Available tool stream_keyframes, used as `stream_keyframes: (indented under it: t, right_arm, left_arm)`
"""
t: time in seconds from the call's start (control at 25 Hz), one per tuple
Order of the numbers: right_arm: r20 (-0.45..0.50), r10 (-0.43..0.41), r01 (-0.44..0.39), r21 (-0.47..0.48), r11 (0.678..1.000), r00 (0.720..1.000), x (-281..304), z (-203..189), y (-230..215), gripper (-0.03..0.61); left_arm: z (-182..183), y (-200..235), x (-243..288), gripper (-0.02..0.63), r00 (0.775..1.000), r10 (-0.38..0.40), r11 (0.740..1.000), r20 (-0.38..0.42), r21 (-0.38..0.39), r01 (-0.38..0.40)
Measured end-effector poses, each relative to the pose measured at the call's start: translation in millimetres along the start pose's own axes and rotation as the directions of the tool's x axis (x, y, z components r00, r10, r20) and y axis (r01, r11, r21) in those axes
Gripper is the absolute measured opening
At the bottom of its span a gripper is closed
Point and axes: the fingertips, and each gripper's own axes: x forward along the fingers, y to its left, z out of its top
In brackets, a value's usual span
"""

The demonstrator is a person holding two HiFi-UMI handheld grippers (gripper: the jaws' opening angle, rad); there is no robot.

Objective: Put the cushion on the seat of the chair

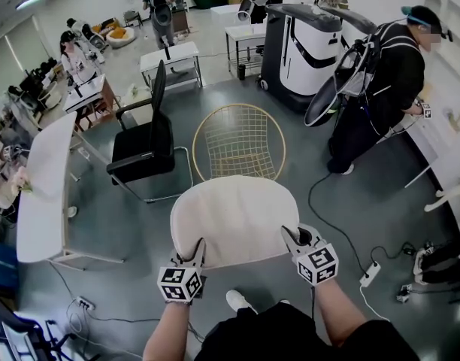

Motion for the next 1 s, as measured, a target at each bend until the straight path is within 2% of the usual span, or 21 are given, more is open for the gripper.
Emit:
stream_keyframes:
  t: [0.6, 1.0]
  right_arm:
    - [0.002, -0.013, 0.013, 0.011, 1.000, 1.000, 28, 11, 11, 0.064]
    - [-0.012, -0.006, 0.006, 0.036, 0.999, 1.000, 67, 8, -27, 0.064]
  left_arm:
    - [14, 31, 4, 0.094, 1.000, -0.012, 1.000, -0.002, 0.013, 0.013]
    - [23, 42, 53, 0.095, 1.000, -0.008, 1.000, -0.028, 0.017, 0.008]
